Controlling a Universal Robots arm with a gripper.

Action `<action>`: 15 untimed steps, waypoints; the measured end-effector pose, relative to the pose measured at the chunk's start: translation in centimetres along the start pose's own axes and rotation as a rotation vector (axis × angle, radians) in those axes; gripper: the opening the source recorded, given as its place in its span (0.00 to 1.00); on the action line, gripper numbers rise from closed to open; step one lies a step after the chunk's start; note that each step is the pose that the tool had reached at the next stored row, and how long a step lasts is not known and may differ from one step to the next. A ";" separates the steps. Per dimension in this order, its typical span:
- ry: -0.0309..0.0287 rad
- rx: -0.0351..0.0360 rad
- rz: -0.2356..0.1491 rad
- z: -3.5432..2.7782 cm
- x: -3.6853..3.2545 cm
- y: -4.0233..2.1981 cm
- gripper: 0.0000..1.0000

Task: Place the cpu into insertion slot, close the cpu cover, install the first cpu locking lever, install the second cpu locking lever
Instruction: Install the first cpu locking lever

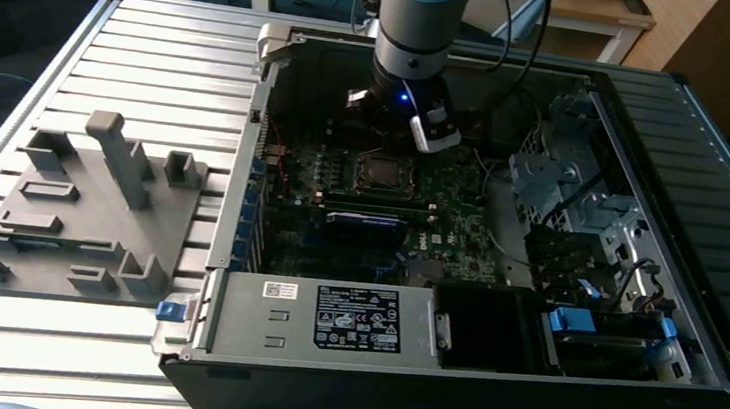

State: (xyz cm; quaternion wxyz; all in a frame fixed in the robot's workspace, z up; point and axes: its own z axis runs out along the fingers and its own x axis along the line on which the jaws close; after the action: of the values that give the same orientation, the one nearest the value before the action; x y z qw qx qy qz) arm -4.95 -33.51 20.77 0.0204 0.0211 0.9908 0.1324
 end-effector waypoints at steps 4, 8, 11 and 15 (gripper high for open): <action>-0.0001 0.0001 0.000 0.06 -0.14 0.18 0.11; -0.0049 0.0012 0.017 0.16 -0.29 0.27 0.11; -0.0145 0.0029 0.053 0.22 -0.31 0.28 0.11; -0.0282 0.0074 0.102 0.31 -0.31 0.27 0.11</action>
State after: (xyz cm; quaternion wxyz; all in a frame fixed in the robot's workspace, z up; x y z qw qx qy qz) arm -4.61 -33.18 20.55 0.0275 0.0736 0.9885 0.1294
